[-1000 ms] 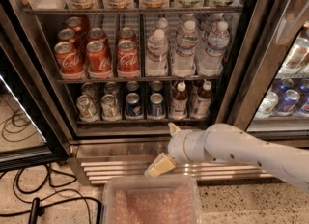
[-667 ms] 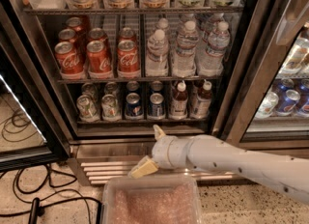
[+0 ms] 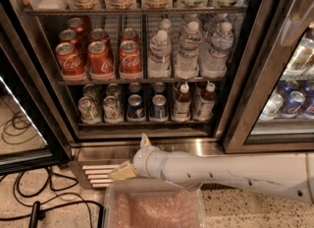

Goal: Pick pepsi can from bottom shelf of fridge

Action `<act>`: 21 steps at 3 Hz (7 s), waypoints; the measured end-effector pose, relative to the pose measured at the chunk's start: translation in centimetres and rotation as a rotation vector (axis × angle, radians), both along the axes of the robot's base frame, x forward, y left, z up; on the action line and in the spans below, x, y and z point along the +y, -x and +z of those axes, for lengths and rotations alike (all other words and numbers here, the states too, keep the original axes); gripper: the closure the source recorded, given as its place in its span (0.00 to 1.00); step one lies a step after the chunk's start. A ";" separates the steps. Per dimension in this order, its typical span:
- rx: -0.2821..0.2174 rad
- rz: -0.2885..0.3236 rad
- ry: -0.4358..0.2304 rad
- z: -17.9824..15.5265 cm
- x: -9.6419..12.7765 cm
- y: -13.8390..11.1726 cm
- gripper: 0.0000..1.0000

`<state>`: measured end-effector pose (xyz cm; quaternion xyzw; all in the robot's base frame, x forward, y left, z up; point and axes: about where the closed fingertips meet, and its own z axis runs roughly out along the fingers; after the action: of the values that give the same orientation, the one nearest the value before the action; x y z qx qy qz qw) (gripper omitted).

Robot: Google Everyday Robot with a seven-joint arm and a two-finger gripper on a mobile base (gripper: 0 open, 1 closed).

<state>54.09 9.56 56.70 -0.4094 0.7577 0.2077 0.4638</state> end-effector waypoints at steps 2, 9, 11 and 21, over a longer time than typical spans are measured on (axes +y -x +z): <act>0.096 -0.292 0.007 -2.3 0.4 -1.3 0.00; -0.256 -0.554 -0.066 1.7 -5.7 -10.1 0.22; -0.456 -0.452 -0.105 3.2 -3.1 -10.1 0.32; -0.597 -0.554 -0.185 3.5 -2.8 -15.6 0.39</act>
Offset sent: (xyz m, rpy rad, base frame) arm 0.0649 -0.0585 -0.0017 -0.0228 -0.0547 -0.7386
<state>69.69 6.74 60.20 -0.1888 0.6497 0.0143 0.7362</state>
